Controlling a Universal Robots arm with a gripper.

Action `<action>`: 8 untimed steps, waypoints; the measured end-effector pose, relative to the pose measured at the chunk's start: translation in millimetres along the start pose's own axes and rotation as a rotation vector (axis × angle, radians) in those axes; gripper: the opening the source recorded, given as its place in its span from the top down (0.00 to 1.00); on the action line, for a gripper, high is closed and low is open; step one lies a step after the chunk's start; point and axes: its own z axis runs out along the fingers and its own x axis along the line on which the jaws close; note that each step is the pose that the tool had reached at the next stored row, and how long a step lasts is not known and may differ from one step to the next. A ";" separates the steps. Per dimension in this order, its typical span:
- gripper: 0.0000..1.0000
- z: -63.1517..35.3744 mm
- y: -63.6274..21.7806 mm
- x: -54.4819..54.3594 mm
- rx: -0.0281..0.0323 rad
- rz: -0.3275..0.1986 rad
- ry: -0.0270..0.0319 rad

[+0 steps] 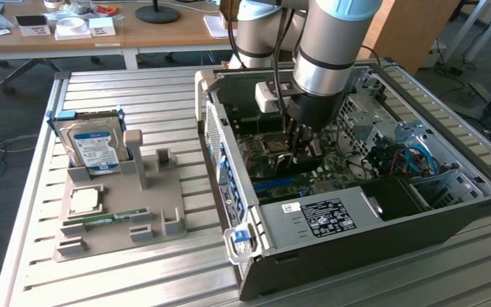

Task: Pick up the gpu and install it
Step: 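Insert the gpu into the slot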

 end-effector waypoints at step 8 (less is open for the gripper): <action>0.73 1.1 2.3 0.0 0.0001 0.000 -0.0001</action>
